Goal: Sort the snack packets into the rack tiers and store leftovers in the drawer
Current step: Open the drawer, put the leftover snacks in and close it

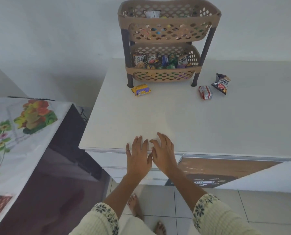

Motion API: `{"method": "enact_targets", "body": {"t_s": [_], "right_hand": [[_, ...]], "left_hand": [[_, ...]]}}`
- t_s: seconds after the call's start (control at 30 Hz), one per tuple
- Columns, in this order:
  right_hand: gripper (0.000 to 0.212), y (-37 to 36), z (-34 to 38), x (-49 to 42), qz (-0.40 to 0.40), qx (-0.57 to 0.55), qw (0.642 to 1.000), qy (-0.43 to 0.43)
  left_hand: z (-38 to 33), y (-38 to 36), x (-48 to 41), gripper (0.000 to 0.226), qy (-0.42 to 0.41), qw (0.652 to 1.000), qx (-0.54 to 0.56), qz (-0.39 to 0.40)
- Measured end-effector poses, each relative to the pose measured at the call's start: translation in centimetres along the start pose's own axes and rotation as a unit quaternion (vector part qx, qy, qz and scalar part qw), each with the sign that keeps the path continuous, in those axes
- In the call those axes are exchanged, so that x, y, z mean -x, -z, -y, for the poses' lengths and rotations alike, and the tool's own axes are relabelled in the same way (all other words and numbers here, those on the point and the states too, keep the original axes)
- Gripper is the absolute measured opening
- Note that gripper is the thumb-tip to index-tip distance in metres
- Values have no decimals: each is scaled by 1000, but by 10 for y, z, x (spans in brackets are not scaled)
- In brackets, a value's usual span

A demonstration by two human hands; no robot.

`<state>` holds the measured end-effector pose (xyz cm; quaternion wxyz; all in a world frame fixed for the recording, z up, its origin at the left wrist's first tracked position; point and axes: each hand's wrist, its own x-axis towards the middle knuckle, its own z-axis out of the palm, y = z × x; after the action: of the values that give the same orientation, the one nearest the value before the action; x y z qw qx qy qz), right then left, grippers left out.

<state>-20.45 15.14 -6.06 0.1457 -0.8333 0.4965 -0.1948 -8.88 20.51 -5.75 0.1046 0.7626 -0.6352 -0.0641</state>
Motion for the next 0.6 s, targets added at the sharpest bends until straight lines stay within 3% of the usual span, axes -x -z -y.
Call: {"method": "enact_targets", "body": {"t_s": [0.13, 0.2, 0.23, 0.27, 0.3, 0.33, 0.37, 0.4, 0.43, 0.47, 0.53, 0.6], "right_hand": [[38, -4, 4, 40, -40, -66, 994, 76], [32, -11, 9, 55, -52, -84, 992, 76], [27, -15, 12, 61, -57, -98, 992, 63], [23, -20, 17, 64, -62, -131, 989, 29], [19, -25, 24, 65, -64, -186, 980, -37], [16, -28, 30, 61, -61, -266, 952, -137], [16, -28, 36, 53, -58, -375, 885, -268], [20, -29, 41, 42, -50, -490, 777, -392], [26, -30, 45, 32, -49, -581, 662, -472], [33, -31, 48, 23, -59, -642, 576, -503], [45, -36, 54, 8, -106, -704, 488, -505], [49, -40, 63, 1, -152, -734, 432, -501]], "left_hand": [[1, -12, 45, 63, 26, 985, 130, -109], [3, -15, 54, 56, 111, 958, 216, -150], [4, -14, 54, 51, 191, 929, 280, -151], [7, -13, 51, 46, 280, 872, 375, -142], [11, -8, 44, 40, 378, 771, 495, -129], [17, -1, 36, 35, 456, 647, 602, -103], [24, 3, 28, 34, 494, 533, 683, -70], [32, 7, 22, 37, 499, 459, 733, -55], [40, 10, 17, 42, 490, 425, 759, -57], [47, 12, 12, 47, 476, 412, 774, -64], [58, 16, 4, 56, 450, 384, 802, -79], [66, 17, 0, 62, 444, 336, 827, -78]]}}
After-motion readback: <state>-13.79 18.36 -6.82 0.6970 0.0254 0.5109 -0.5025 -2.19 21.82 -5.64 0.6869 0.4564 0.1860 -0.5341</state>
